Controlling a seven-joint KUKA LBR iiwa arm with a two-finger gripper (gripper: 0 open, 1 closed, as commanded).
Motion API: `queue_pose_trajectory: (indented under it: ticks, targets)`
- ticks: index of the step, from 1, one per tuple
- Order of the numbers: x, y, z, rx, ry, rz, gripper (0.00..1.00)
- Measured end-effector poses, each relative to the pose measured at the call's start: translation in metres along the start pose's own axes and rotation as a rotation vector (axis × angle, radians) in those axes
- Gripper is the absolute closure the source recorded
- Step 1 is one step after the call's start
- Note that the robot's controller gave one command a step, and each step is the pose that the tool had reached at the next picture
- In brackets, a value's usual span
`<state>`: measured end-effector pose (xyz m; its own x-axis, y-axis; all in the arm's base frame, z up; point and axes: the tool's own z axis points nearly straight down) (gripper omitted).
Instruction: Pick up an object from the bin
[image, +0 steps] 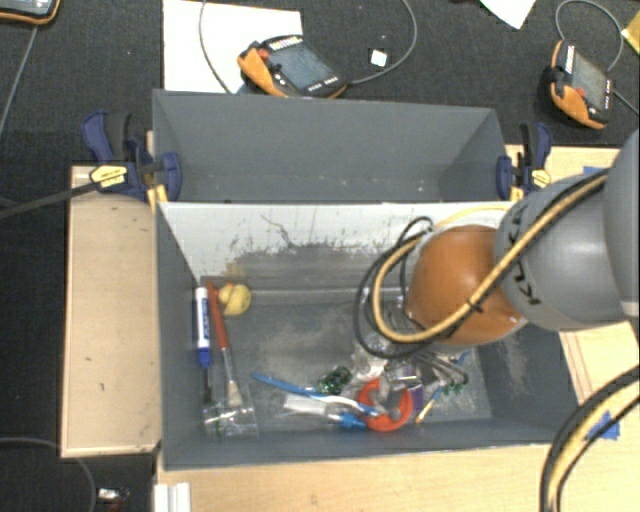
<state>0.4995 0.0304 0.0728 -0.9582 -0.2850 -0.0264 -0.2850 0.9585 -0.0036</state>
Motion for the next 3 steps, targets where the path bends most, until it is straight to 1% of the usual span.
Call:
queue_pose_trajectory:
  ticks: [1, 2, 3]
  targets:
    - [0.000, 0.000, 0.000, 0.000, 0.000, 0.001, 1.00]
    - [0.002, 0.001, -0.028, -0.003, 0.011, 0.004, 1.00]
    - [0.000, 0.000, -0.082, -0.002, 0.008, 0.006, 1.00]
